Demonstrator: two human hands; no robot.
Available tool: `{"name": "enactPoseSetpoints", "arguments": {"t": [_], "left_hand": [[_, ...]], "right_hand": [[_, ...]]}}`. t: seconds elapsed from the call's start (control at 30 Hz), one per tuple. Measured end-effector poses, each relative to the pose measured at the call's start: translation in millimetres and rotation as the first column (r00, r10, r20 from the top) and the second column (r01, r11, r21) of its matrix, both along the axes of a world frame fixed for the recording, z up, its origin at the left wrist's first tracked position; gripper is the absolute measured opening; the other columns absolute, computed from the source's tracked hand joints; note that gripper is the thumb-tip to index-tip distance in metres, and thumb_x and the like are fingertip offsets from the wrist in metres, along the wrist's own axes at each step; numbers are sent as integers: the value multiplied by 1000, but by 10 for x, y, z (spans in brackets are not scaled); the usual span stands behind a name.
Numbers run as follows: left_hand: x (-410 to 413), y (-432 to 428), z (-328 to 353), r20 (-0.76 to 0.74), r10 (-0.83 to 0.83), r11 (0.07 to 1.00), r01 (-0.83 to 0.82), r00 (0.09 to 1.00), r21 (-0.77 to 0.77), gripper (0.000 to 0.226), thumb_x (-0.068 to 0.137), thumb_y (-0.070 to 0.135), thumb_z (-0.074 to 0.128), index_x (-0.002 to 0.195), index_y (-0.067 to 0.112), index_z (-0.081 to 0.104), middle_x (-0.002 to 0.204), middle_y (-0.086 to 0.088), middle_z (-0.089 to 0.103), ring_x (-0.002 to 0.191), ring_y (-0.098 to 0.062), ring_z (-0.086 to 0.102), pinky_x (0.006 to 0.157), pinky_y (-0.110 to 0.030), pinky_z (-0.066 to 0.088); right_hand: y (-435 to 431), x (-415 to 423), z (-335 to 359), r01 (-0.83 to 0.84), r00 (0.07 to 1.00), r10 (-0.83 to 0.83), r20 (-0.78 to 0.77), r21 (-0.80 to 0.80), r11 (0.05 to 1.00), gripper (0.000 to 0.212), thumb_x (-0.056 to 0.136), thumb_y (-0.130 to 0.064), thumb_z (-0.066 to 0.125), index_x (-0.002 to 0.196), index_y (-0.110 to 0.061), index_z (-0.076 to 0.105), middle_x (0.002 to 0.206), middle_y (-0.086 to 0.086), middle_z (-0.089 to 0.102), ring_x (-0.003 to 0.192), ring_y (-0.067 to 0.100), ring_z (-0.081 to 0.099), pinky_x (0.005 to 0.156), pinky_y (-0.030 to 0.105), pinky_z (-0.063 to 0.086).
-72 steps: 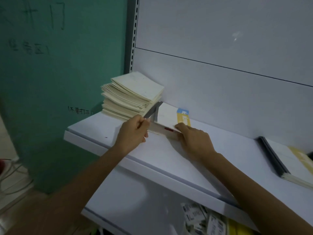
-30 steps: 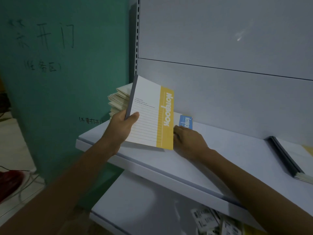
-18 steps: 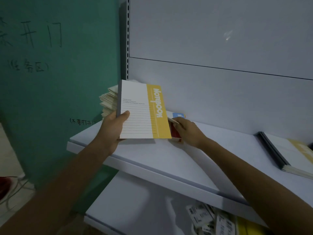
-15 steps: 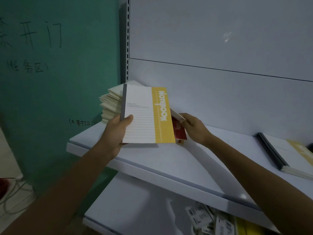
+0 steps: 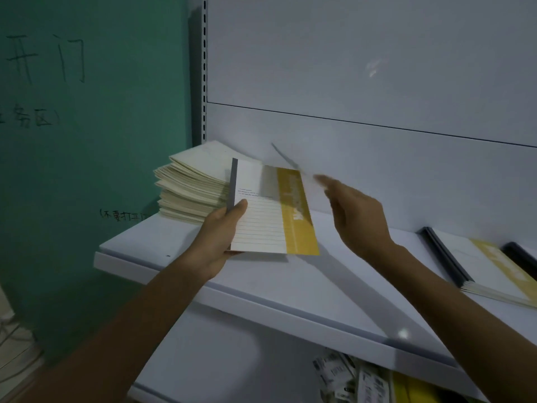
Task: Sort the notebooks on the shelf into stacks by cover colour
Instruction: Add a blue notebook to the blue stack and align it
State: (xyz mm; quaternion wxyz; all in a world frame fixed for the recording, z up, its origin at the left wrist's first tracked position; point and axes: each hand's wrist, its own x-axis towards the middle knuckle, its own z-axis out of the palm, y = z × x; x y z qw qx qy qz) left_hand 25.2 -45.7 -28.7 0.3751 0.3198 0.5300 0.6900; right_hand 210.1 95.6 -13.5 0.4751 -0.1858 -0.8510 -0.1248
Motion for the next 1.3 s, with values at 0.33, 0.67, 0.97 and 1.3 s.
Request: {"name": "enactPoseSetpoints", "arguments": {"t": [0.33, 0.67, 0.97, 1.3], "left_hand": [[357, 332, -132, -23, -69, 997, 69, 997, 18, 16, 94, 15, 58, 105, 25, 64, 107, 0, 71, 96, -16, 67, 81, -33, 55], [994, 647, -110, -175, -144, 974, 171, 974, 149, 18, 95, 17, 55, 111, 24, 62, 115, 3, 68, 107, -14, 64, 96, -34, 49], [1959, 1047, -16, -183, -216, 962, 241, 959, 125, 15, 97, 22, 53, 105, 31, 62, 112, 7, 69, 107, -14, 64, 99, -41, 48], [3199, 1323, 18, -176, -302, 943, 321, 937, 88, 16, 97, 20, 54, 108, 26, 63, 113, 6, 68, 107, -15, 64, 99, -40, 49]], "right_hand": [[-96, 511, -428, -33, 941, 30, 336, 3, 999, 64, 93, -64, 34, 129, -16, 58, 135, 7, 55, 122, 24, 53, 98, 40, 44], [-127, 1166, -275, -341, 836, -329, -438, -886, 313, 15, 90, -24, 63, 97, -12, 59, 90, 1, 66, 84, 18, 63, 68, 32, 57], [7, 2447, -81, -333, 636, -535, -556, -823, 460, 8, 97, -19, 53, 104, -16, 49, 93, -2, 58, 83, 16, 60, 61, 32, 56], [59, 3795, -32, -356, 542, -590, -598, -800, 483, 12, 97, -17, 51, 109, -13, 49, 94, -1, 58, 83, 15, 59, 66, 35, 56]]}}
